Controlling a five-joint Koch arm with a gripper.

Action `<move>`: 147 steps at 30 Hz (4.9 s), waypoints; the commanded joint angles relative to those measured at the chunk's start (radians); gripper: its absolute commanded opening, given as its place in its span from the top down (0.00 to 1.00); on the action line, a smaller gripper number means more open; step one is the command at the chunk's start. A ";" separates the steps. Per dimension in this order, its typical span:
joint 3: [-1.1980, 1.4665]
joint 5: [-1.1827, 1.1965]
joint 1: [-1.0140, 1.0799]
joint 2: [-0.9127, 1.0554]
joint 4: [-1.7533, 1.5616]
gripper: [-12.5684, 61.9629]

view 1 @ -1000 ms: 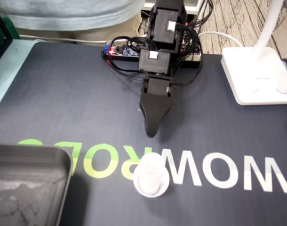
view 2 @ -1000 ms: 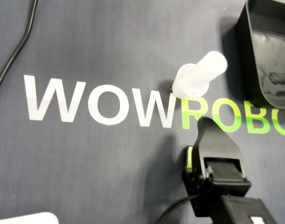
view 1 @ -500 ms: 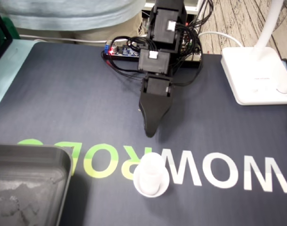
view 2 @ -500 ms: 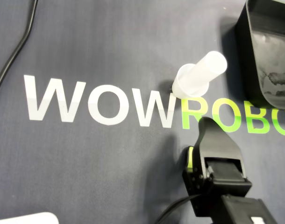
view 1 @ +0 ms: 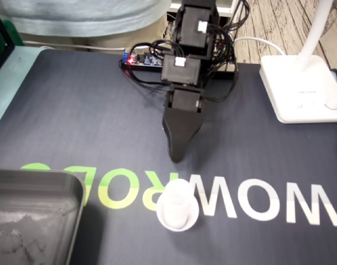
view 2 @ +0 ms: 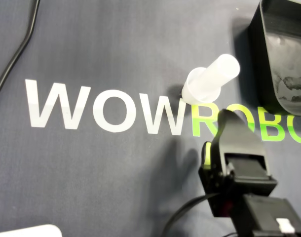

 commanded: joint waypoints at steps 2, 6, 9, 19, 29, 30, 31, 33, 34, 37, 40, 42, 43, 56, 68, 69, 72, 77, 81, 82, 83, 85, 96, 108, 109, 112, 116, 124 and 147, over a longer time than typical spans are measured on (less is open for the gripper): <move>-0.092 -0.040 -0.002 0.078 -0.008 0.38; -0.132 -0.158 0.005 0.080 -0.017 0.38; -0.175 -0.275 0.011 0.080 -0.025 0.38; -0.104 -1.025 0.015 0.078 -0.506 0.38; 0.081 -1.336 -0.032 0.078 -0.756 0.38; 0.094 -1.348 -0.034 0.078 -0.761 0.38; 0.100 -1.364 -0.034 0.078 -0.761 0.39; 0.098 -1.373 -0.035 0.074 -0.761 0.39; 0.092 -1.373 -0.035 0.071 -0.761 0.39; 0.040 -1.373 -0.040 0.048 -0.762 0.39; -0.055 -1.370 -0.040 -0.044 -0.819 0.39; -0.114 -1.370 -0.040 -0.133 -0.914 0.39; -0.133 -1.370 -0.038 -0.175 -0.960 0.39; 0.008 -1.370 -0.014 -0.202 -1.052 0.39; 0.003 -1.351 0.051 -0.439 -1.223 0.39; -0.002 -1.351 0.052 -0.442 -1.223 0.39; -0.017 -1.350 0.051 -0.469 -1.224 0.39; -0.046 -1.350 0.032 -0.531 -1.229 0.39; -0.078 -1.350 0.015 -0.569 -1.229 0.39; -0.086 -1.350 0.015 -0.581 -1.229 0.39; -0.092 -1.350 0.014 -0.594 -1.229 0.39; -0.101 -1.351 0.014 -0.621 -1.229 0.39; -0.160 -1.384 -0.006 -0.764 -1.299 0.39; -0.206 -1.419 -0.034 -0.871 -1.301 0.39; -0.209 -1.420 -0.034 -0.879 -1.301 0.39; -0.216 -1.425 -0.034 -0.900 -1.301 0.39; -0.216 -1.425 -0.032 -0.923 -1.299 0.40; -0.216 -1.422 -0.031 -0.937 -1.295 0.40; -0.216 -1.408 -0.043 -0.951 -1.284 0.55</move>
